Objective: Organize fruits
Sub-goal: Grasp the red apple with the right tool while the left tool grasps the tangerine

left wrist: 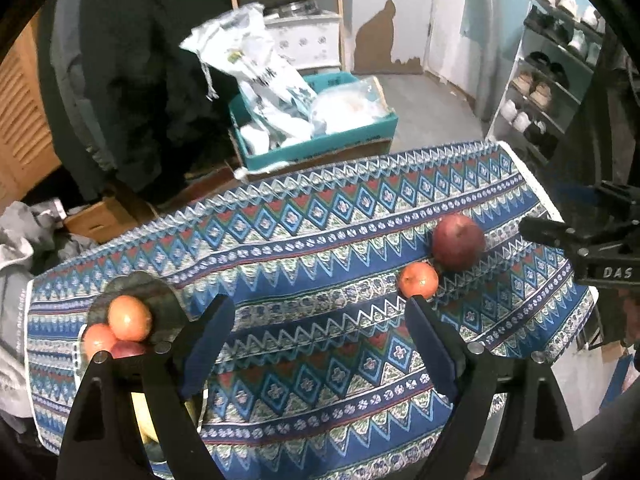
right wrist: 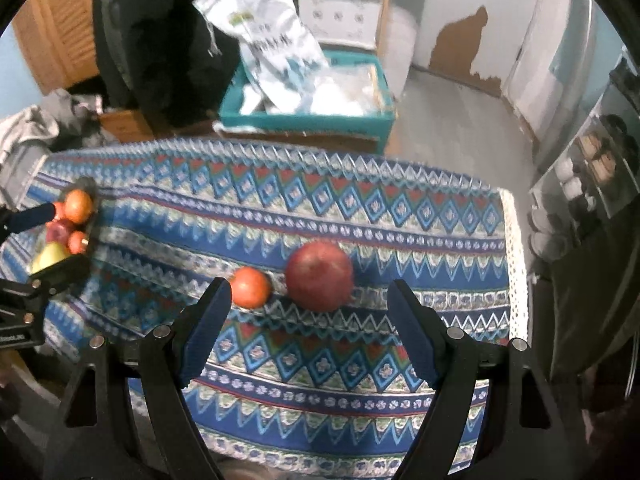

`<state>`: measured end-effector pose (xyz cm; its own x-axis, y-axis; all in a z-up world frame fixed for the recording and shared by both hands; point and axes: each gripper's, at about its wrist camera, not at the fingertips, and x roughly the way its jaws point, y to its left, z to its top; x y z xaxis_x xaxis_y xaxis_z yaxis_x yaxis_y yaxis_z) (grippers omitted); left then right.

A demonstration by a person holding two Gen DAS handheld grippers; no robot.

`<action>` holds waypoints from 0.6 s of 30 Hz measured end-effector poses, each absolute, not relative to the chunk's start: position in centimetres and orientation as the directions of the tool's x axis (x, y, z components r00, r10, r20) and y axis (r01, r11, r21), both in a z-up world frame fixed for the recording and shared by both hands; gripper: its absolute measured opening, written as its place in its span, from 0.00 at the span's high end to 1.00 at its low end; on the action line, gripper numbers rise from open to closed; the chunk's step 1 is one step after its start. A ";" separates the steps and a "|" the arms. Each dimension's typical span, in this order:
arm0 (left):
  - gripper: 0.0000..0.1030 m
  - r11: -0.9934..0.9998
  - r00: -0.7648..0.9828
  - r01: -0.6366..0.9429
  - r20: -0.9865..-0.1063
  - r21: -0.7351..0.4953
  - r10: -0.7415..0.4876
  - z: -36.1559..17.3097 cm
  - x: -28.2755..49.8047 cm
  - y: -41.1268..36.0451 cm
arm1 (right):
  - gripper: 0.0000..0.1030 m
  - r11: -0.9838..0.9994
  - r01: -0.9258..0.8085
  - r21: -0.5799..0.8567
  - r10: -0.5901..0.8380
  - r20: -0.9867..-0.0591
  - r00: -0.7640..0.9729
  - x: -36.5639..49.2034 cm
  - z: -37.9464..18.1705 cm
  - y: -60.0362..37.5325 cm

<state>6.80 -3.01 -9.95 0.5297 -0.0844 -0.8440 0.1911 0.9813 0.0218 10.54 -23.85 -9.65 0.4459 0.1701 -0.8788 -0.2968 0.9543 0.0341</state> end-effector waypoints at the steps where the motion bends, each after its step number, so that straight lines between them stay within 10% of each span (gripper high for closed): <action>1: 0.14 0.980 0.520 0.198 -0.850 0.019 -0.089 -10.4 7.2 -3.2 | 0.23 0.954 -0.299 0.036 0.169 -0.884 0.435 10.8 -10.3 -23.9; 18: 0.14 0.970 0.440 0.241 -0.889 -0.018 -0.126 -16.1 12.5 -5.7 | 0.23 0.944 -0.323 0.063 0.156 -0.950 0.272 15.4 -19.8 -23.1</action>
<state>12.55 -5.72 -16.07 0.4405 -0.1259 -0.8889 0.2411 0.9703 -0.0179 15.41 -23.07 -19.75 0.2716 0.1560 -0.9497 -0.3230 0.9443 0.0628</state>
